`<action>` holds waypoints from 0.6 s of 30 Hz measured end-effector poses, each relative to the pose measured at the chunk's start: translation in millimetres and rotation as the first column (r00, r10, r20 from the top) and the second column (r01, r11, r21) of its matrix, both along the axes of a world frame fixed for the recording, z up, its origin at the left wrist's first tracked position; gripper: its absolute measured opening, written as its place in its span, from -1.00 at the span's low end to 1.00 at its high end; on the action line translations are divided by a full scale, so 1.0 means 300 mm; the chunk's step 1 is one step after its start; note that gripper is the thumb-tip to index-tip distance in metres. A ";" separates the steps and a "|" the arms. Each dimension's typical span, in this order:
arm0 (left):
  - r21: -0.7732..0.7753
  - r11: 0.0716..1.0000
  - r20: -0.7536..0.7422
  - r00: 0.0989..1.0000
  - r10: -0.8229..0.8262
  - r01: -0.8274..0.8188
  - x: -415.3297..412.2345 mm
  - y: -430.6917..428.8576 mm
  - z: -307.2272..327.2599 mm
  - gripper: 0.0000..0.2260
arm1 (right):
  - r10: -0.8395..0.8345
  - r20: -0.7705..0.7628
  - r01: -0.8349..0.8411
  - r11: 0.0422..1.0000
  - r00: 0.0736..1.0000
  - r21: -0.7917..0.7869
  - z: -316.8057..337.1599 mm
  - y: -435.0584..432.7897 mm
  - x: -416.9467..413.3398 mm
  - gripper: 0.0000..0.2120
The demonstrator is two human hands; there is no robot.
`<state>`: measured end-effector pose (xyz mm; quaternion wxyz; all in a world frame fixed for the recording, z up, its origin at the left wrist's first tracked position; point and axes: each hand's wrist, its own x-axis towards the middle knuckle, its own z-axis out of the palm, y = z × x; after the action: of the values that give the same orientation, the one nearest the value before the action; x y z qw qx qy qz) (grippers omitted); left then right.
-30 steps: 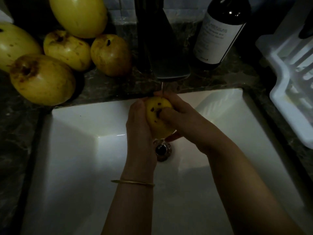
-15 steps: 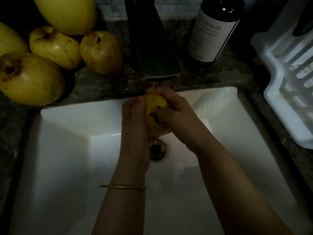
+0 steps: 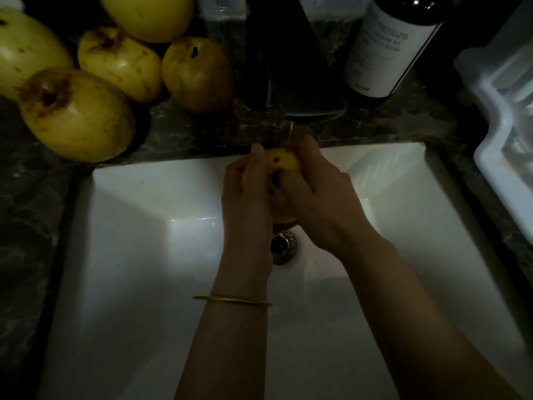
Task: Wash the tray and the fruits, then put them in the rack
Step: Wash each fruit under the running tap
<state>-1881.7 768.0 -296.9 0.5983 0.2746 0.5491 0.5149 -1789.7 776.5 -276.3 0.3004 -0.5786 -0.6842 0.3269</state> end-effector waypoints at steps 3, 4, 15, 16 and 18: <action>-0.015 1.000 -0.045 0.999 0.008 -0.009 0.008 0.000 0.003 -0.63 | -0.001 0.027 0.001 1.000 1.000 0.004 0.001 0.002 0.009 -0.51; -0.024 1.000 -0.048 0.999 0.007 -0.009 0.007 0.000 0.004 -0.68 | -0.001 0.038 0.001 1.000 0.999 0.015 -0.002 0.001 0.010 -0.49; -0.006 0.997 0.066 0.995 -0.079 0.079 0.039 -0.009 0.026 -0.13 | -0.211 -0.364 0.226 0.974 0.907 -0.001 -0.011 0.012 -0.019 -0.82; -0.008 0.996 0.060 0.994 -0.092 0.092 0.041 -0.009 0.031 -0.15 | -0.212 -0.390 0.229 0.973 0.896 -0.002 -0.011 0.013 -0.018 -0.81; 0.013 0.995 0.049 0.994 -0.097 0.097 0.040 -0.009 0.036 -0.28 | -0.202 -0.445 0.216 0.976 0.872 -0.020 -0.016 0.014 -0.016 -0.78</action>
<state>-1869.7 765.2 -286.0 0.6345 0.2912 0.5175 0.4947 -1794.6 780.7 -281.1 0.4909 -0.5545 -0.5357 0.4056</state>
